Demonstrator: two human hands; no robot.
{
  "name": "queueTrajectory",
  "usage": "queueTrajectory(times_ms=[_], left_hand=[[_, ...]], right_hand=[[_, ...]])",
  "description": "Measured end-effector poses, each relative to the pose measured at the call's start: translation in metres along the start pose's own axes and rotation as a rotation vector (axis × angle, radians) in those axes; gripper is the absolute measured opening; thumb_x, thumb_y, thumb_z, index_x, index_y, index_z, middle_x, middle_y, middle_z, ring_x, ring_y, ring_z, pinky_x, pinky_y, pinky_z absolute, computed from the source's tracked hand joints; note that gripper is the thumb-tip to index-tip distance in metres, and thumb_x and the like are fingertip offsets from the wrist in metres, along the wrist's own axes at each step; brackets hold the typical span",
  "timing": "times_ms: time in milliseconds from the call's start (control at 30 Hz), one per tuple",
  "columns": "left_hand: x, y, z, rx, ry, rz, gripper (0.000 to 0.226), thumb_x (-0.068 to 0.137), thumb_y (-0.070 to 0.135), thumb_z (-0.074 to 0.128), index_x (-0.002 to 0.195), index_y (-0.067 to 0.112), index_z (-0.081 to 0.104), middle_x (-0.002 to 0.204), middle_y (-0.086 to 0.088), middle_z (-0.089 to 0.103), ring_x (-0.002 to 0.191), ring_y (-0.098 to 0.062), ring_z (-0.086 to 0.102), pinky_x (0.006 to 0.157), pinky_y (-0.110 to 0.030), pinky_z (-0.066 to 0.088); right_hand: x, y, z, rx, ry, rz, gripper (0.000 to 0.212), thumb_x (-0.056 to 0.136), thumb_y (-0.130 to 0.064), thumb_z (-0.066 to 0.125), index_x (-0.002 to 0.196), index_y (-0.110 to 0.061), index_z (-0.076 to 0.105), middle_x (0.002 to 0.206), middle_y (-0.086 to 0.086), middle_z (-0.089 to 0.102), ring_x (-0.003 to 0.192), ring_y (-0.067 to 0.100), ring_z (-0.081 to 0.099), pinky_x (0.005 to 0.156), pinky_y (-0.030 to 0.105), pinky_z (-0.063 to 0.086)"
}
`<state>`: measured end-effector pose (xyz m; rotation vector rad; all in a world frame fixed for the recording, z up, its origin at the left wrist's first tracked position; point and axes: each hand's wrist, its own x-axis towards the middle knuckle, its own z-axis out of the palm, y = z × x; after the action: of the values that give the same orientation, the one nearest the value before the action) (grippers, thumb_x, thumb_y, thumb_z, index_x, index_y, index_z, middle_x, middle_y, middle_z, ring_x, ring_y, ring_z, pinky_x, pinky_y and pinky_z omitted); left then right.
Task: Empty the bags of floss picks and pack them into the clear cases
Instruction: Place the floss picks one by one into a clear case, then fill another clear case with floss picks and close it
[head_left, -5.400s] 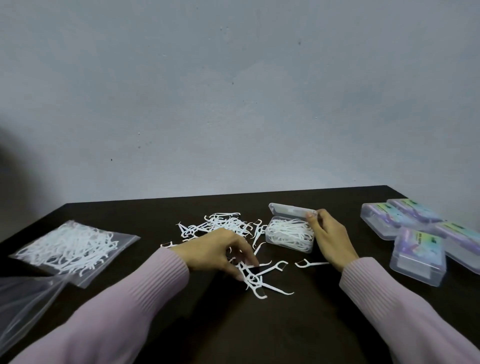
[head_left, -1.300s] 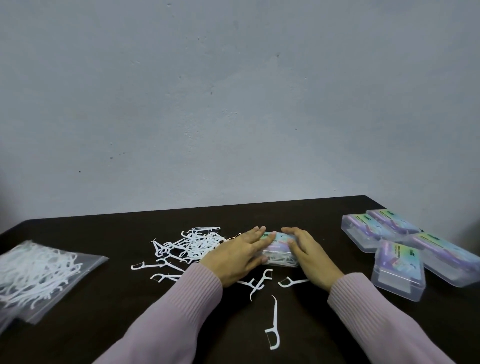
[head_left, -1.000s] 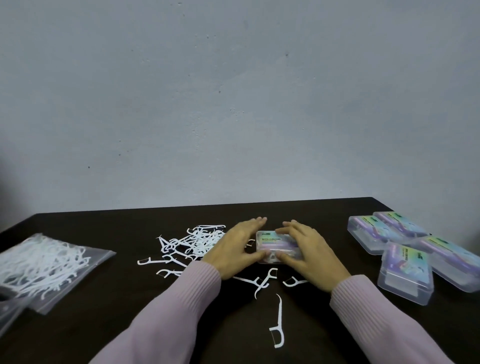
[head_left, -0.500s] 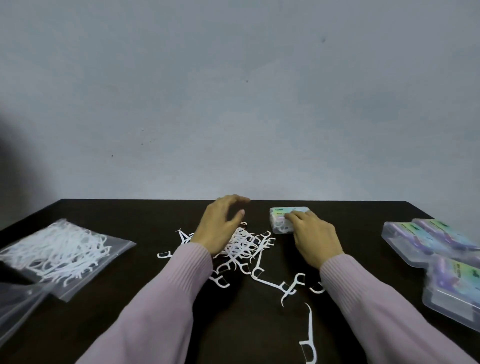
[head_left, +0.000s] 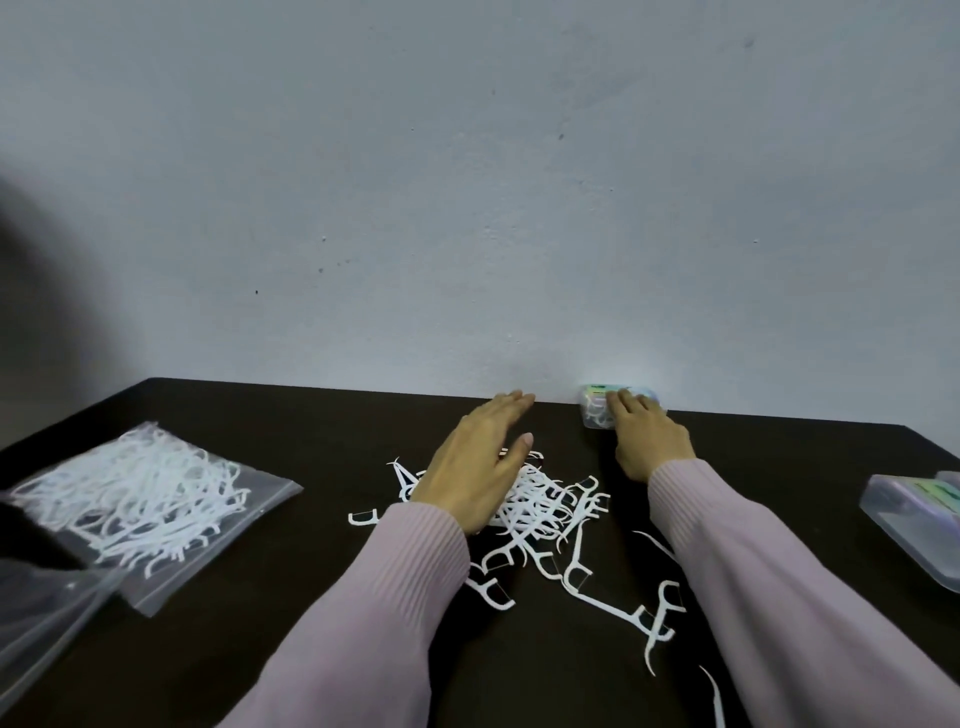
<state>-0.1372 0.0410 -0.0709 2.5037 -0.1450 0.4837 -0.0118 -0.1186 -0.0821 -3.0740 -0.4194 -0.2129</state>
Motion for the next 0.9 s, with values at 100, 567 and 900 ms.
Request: queueTrajectory(times_ms=[100,567,900], left_hand=[[-0.001,0.001,-0.001,-0.019,0.001,0.000,0.048,0.101,0.025,0.038,0.147,0.025,0.025,0.155,0.008,0.023,0.142,-0.004,0.015,0.118,-0.030,0.011],[-0.006,0.023,0.010,0.014,-0.050,0.061,0.045,0.099,0.023,0.044,0.143,0.023,0.035,0.151,0.004,0.031,0.141,-0.008,0.021,0.117,-0.032,0.017],[-0.037,0.069,0.052,0.101,-0.552,0.226,0.081,0.080,0.063,0.055,0.147,0.038,0.017,0.157,0.013,0.005,0.143,-0.001,-0.004,0.116,-0.047,-0.008]], right_hand=[[0.001,0.000,-0.001,-0.011,-0.034,0.006,0.066,0.094,-0.009,0.040,0.150,-0.016,0.004,0.158,0.001,0.004,0.145,0.022,0.007,0.113,0.049,0.021],[-0.067,0.026,-0.027,0.083,-0.018,-0.018,0.062,0.090,-0.013,0.047,0.146,-0.012,0.020,0.155,0.003,0.019,0.141,0.019,0.022,0.116,0.045,0.016],[-0.136,0.086,-0.049,-0.035,-0.125,0.226,0.063,0.093,-0.031,0.050,0.146,-0.014,0.021,0.153,0.012,0.020,0.142,0.028,0.017,0.114,0.054,0.017]])
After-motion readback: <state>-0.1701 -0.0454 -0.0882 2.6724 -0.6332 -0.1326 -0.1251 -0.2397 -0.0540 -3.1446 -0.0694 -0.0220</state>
